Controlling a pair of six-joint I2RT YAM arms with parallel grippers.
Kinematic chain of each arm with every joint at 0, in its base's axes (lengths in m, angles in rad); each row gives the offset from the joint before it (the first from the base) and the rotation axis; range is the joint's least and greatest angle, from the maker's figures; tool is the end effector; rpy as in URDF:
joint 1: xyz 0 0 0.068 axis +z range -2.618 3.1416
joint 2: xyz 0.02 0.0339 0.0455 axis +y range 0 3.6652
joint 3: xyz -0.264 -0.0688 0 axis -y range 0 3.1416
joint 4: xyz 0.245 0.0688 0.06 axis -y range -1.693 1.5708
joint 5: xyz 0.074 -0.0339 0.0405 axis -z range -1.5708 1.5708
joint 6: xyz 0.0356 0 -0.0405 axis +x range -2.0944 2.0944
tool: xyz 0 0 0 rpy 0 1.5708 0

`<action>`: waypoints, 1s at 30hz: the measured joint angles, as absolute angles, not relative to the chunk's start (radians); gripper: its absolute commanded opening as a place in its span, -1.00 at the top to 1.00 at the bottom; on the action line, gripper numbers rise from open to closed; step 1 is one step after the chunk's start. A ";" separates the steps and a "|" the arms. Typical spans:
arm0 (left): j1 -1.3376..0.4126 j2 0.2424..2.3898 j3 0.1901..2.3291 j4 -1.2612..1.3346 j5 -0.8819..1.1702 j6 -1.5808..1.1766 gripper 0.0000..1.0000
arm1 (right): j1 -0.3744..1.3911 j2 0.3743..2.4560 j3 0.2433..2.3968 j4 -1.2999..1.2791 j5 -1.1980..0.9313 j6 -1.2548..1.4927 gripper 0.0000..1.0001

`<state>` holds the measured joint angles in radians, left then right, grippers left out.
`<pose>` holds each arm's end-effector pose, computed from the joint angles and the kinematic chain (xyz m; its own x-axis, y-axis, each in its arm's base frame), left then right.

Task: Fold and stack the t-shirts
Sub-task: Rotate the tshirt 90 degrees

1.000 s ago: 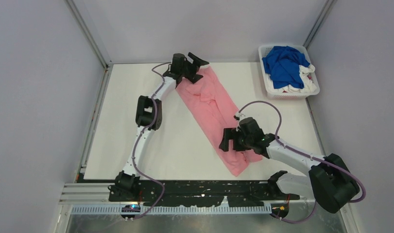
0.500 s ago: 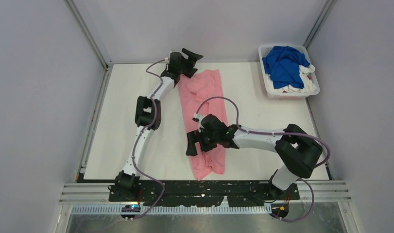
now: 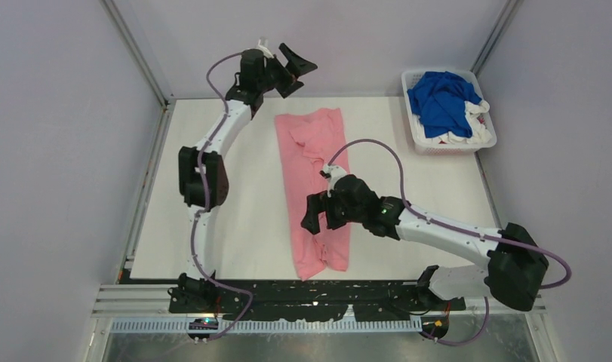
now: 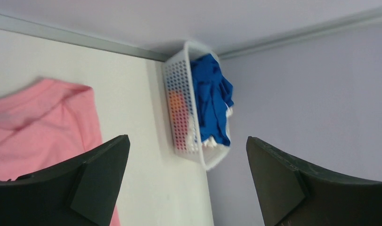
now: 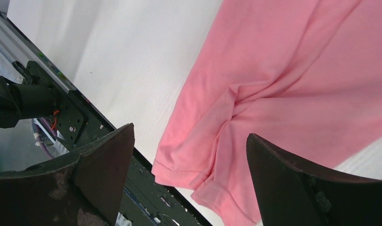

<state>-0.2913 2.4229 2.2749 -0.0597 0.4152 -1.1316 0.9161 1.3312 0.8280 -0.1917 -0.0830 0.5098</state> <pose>0.5458 -0.1787 0.2886 -0.6640 -0.6655 -0.3408 0.0937 0.3781 -0.9210 0.1712 0.2279 0.2343 -0.7450 -0.1719 -0.6445 -0.5336 0.7334 0.4212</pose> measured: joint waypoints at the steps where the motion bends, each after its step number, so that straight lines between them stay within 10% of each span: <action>1: -0.294 2.350 2.220 -0.064 0.435 -1.103 -0.98 | 0.910 1.291 0.808 -0.196 -0.074 0.513 -0.91; 14: -0.437 1.347 1.056 -0.067 0.382 -0.812 -0.98 | 0.859 1.279 0.573 -0.200 -0.120 0.583 -0.91; 30: -0.631 0.989 0.752 -0.393 0.134 -0.752 -0.98 | 0.838 1.053 0.410 -0.219 -0.098 0.665 -0.91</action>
<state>-0.6312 0.9886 0.7525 -0.3931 0.1337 -0.7521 0.8375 1.0527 0.4095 -0.2192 -0.0982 0.6655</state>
